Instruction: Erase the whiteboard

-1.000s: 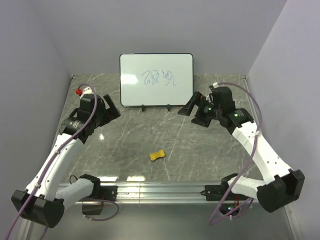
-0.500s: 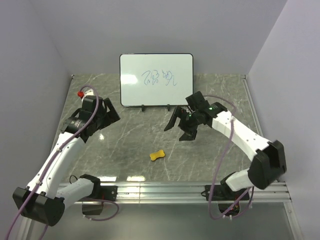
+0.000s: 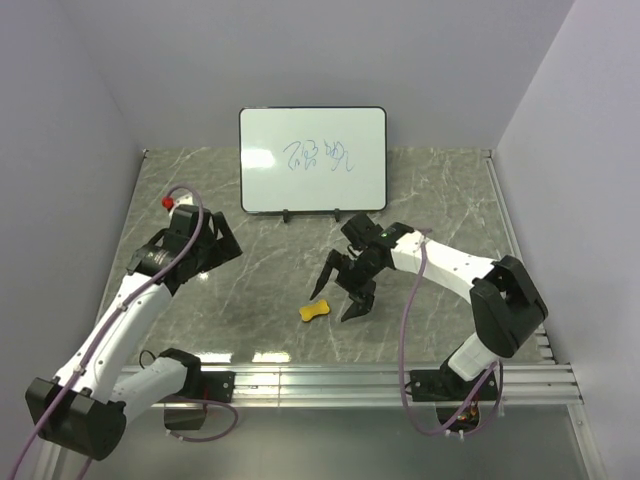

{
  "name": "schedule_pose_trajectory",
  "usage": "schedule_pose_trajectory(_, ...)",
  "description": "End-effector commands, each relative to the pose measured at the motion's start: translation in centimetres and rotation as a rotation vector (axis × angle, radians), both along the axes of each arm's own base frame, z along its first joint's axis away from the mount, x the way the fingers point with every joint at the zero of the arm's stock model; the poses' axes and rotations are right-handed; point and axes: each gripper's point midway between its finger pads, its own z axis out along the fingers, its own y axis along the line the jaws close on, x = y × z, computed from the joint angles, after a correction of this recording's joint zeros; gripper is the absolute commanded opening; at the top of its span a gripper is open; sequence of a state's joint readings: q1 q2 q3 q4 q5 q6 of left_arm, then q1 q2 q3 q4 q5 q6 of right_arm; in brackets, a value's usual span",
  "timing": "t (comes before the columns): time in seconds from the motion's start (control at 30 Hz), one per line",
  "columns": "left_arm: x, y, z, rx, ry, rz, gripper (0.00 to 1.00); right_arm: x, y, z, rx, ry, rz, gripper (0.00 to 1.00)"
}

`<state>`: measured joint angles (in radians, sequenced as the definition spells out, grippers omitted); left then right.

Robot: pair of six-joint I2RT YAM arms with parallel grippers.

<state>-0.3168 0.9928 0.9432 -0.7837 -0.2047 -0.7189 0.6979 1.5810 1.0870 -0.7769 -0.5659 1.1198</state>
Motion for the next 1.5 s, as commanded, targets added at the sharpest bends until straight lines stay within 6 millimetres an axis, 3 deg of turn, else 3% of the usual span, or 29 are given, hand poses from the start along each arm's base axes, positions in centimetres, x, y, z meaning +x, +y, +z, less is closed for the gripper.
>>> schedule_pose_trajectory(0.0,0.2,-1.1,2.7,-0.041,-0.071,-0.043,0.94,1.7,2.1,0.1,0.056,0.03,-0.157,0.97)
schedule_pose_trajectory(0.23,0.7,-1.6,4.2,-0.032,-0.119,-0.077,0.94,4.2,5.0,-1.7,-0.027,0.031,-0.243,0.96)
schedule_pose_trajectory(0.37,0.8,-1.9,4.9,-0.035,-0.146,-0.095,0.95,3.6,6.2,-3.1,-0.085,0.076,-0.279,0.95)
schedule_pose_trajectory(0.63,0.5,-1.0,5.4,0.001,-0.186,-0.091,0.96,2.2,4.6,-6.9,-0.221,0.15,-0.288,0.93)
schedule_pose_trajectory(0.83,0.3,-1.2,5.2,-0.006,-0.189,-0.106,0.97,3.5,1.8,-8.5,-0.356,0.108,-0.316,0.88)
schedule_pose_trajectory(0.93,0.3,-1.6,5.0,-0.01,-0.184,-0.118,0.97,3.7,0.6,-9.2,-0.409,0.091,-0.327,0.71)
schedule_pose_trajectory(0.97,0.4,-1.6,4.9,-0.008,-0.185,-0.119,0.97,3.8,0.5,-9.3,-0.414,0.083,-0.321,0.61)
schedule_pose_trajectory(1.07,0.4,-1.8,4.8,-0.007,-0.18,-0.126,0.97,4.1,0.2,-9.6,-0.452,0.07,-0.288,0.56)
schedule_pose_trajectory(1.2,0.6,-1.9,4.2,-0.001,-0.164,-0.132,0.97,5.1,1.5,-9.2,-0.461,0.04,-0.229,0.49)
schedule_pose_trajectory(1.33,0.6,-1.9,3.6,0.009,-0.148,-0.132,0.97,4.7,2.1,-9.1,-0.474,0.045,-0.175,0.42)
schedule_pose_trajectory(1.43,0.5,-1.8,3.1,0.015,-0.136,-0.13,0.97,4.8,1.6,-9.2,-0.483,0.04,-0.175,0.26)
schedule_pose_trajectory(1.47,0.5,-1.8,3.0,0.015,-0.133,-0.131,0.97,5.0,1.5,-9.2,-0.481,0.034,-0.172,0.16)
